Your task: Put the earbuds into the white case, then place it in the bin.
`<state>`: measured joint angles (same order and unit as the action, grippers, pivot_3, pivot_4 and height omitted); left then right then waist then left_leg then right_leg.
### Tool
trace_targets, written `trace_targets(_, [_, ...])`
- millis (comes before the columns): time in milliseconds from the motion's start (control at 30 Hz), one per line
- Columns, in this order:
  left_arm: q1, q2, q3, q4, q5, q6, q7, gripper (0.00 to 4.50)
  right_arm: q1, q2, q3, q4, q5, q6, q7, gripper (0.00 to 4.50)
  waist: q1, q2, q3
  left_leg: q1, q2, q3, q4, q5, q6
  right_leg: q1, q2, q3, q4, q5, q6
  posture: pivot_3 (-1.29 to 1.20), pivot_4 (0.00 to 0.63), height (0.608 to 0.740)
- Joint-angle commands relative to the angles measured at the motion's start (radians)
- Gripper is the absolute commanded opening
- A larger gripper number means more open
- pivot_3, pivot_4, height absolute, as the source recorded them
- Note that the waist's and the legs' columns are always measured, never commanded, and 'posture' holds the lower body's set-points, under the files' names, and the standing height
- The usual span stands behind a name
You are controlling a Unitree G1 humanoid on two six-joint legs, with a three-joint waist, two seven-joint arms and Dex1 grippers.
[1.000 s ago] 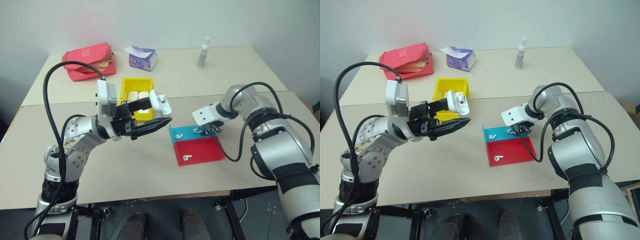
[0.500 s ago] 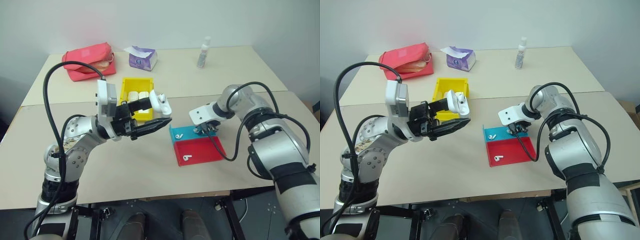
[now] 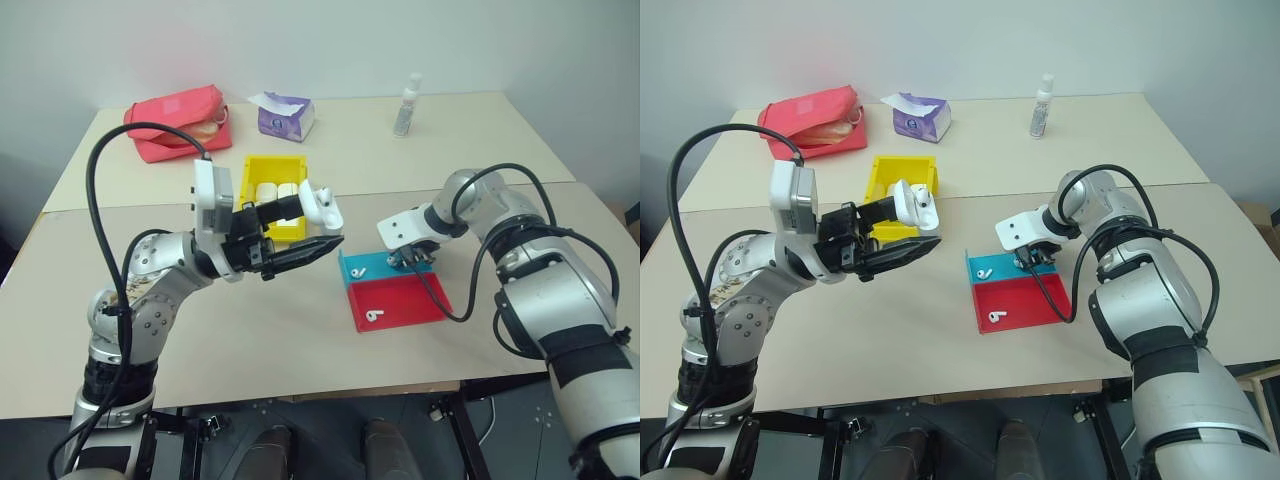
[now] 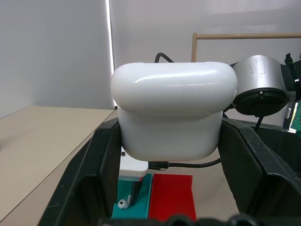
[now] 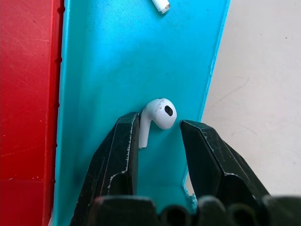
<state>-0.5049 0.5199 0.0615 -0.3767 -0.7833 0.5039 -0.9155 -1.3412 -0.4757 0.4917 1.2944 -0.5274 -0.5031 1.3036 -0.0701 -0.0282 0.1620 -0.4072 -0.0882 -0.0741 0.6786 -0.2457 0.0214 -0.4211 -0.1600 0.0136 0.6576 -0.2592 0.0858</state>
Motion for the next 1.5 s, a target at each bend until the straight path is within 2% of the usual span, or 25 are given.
trace_targets(33, [-0.012, 0.006, 0.010, -0.025, -0.011, -0.005, -0.002, 2.77, 0.002, 0.008, -0.013, -0.014, 0.014, -0.003, -0.001, 1.84, 0.000, 0.000, 0.000, 0.000, 0.000, 0.000, 0.000, 0.000, 0.000, 0.000, 0.000, 0.000, 0.000, 0.000, 0.000, 0.00, 0.150, 0.740])
trace_targets(433, [-0.008, 0.005, 0.009, -0.030, -0.009, -0.007, -0.001, 2.77, 0.004, 0.010, -0.009, -0.015, 0.009, 0.001, 0.007, 1.84, 0.000, 0.000, 0.000, 0.000, 0.000, 0.000, 0.000, 0.000, 0.000, 0.000, 0.000, 0.000, 0.000, 0.000, 0.000, 0.00, 0.150, 0.740])
trace_targets(600, [-0.007, 0.005, 0.010, -0.030, -0.009, -0.008, -0.001, 2.77, 0.013, 0.009, -0.002, -0.016, 0.003, -0.001, 0.005, 0.70, 0.000, 0.000, 0.000, 0.000, 0.000, 0.000, 0.000, 0.000, 0.000, 0.000, 0.000, 0.000, 0.000, 0.000, 0.000, 0.00, 0.150, 0.740])
trace_targets(900, [-0.013, 0.006, 0.006, -0.022, -0.009, -0.008, -0.013, 2.77, 0.026, 0.003, -0.034, -0.025, 0.033, 0.027, 0.007, 0.67, 0.000, 0.000, 0.000, 0.001, 0.000, 0.000, 0.000, 0.000, 0.000, 0.001, 0.000, 0.000, 0.000, 0.000, 0.000, 0.00, 0.150, 0.740])
trace_targets(1267, [-0.077, -0.020, -0.026, 0.060, 0.012, -0.034, -0.082, 2.77, 0.044, -0.053, -0.208, -0.108, 0.228, 0.132, 0.095, 0.67, 0.000, 0.000, 0.000, -0.001, 0.000, 0.000, 0.000, 0.000, 0.000, 0.000, 0.000, 0.000, -0.001, 0.000, 0.000, 0.00, 0.150, 0.740])
trace_targets(1500, [-0.082, -0.022, -0.020, 0.074, 0.011, -0.029, -0.093, 2.77, 0.087, -0.063, -0.436, -0.233, 0.480, 0.415, 0.080, 0.67, 0.000, 0.000, 0.000, -0.001, 0.000, 0.000, 0.000, 0.000, 0.000, 0.000, 0.000, 0.000, 0.000, 0.000, 0.000, 0.00, 0.150, 0.740])
